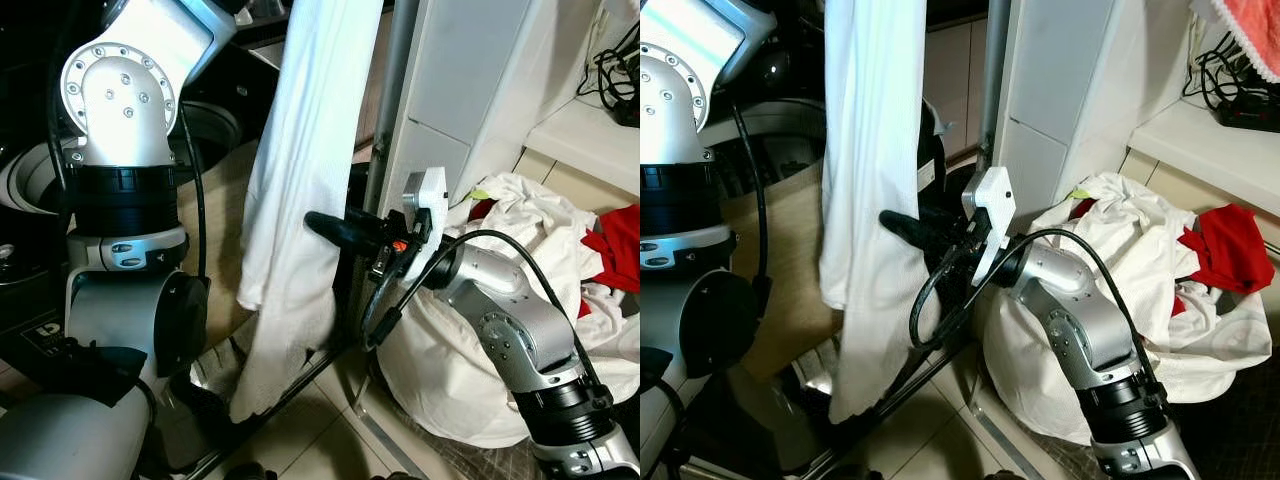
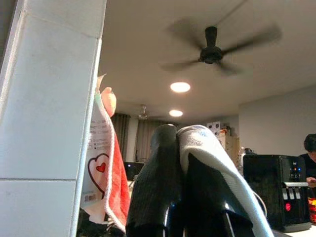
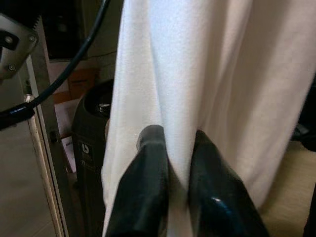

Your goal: Clothes washing

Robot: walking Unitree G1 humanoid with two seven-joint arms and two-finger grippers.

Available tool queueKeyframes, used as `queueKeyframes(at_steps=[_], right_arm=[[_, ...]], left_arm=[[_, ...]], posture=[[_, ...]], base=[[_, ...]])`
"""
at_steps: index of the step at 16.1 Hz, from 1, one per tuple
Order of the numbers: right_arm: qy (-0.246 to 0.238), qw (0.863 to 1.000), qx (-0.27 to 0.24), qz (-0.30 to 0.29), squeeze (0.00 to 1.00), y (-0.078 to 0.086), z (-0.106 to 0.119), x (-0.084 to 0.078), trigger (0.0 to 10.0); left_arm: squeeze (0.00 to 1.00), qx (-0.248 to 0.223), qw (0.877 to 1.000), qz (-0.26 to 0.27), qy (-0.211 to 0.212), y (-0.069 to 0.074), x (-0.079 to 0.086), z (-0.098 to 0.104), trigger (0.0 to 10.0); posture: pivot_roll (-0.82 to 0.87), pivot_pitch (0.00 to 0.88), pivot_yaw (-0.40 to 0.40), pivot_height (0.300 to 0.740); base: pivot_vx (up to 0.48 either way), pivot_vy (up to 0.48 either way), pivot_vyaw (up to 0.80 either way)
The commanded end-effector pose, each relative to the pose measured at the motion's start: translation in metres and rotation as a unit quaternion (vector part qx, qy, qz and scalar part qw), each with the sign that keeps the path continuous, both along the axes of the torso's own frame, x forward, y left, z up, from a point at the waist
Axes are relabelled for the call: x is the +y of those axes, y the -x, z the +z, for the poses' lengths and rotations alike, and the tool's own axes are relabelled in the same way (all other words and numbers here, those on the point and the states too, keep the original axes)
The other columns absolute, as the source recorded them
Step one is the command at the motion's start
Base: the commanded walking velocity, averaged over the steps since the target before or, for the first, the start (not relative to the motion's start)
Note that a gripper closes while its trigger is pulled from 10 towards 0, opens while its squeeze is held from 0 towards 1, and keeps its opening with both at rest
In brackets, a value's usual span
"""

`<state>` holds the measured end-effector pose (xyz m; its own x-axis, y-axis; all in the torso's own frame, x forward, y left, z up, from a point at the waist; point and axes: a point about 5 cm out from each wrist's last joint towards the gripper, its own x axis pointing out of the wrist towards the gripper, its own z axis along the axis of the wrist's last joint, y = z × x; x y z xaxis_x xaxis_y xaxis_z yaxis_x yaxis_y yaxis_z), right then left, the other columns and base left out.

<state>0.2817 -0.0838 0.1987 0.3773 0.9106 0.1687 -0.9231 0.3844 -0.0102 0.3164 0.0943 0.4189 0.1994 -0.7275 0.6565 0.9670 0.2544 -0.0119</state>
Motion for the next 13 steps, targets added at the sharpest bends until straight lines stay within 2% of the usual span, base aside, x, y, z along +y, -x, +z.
queueKeyframes(at_steps=[1,5,8,9,10,11,13], right_arm=[[-0.007,1.000,-0.005,0.010,0.00,0.003,0.005,-0.001,0.0],[-0.012,1.000,-0.006,0.013,0.00,0.004,0.008,-0.002,0.0],[-0.023,1.000,-0.009,0.015,0.00,0.008,0.015,-0.005,0.0],[-0.036,0.999,-0.016,0.016,0.00,0.012,0.025,-0.008,0.0],[-0.059,0.998,-0.026,0.013,0.00,0.016,0.038,-0.014,0.0],[-0.073,0.997,-0.037,0.005,0.00,0.019,0.048,-0.020,0.0],[-0.101,0.993,-0.060,-0.012,0.00,0.026,0.069,-0.036,0.0]], left_arm=[[0.00,-0.013,1.000,0.007,0.003,0.002,0.001,0.007,0.0],[0.00,-0.007,1.000,0.016,0.002,0.000,0.003,0.005,0.0],[0.00,0.000,0.999,0.048,-0.014,-0.006,0.004,0.000,0.0],[0.00,0.000,0.992,0.104,-0.066,-0.016,0.002,-0.013,0.0],[0.00,0.006,0.978,0.166,-0.128,-0.027,0.001,-0.034,0.0],[0.00,0.016,0.961,0.211,-0.181,-0.036,0.001,-0.056,0.0],[0.00,0.037,0.924,0.268,-0.270,-0.043,0.006,-0.102,0.0]], posture=[[-0.10,0.000,0.034,0.740],[-0.09,0.000,0.032,0.740],[-0.09,0.000,0.028,0.740],[-0.09,0.000,0.026,0.740],[-0.09,0.000,0.028,0.740],[-0.09,0.000,0.028,0.740],[-0.11,0.000,0.039,0.740]], base=[[0.000,0.000,0.00],[0.000,0.000,0.00],[0.000,0.000,0.00],[0.000,0.000,0.00],[0.000,0.000,0.00],[0.000,0.000,0.00],[0.000,0.000,0.00]])
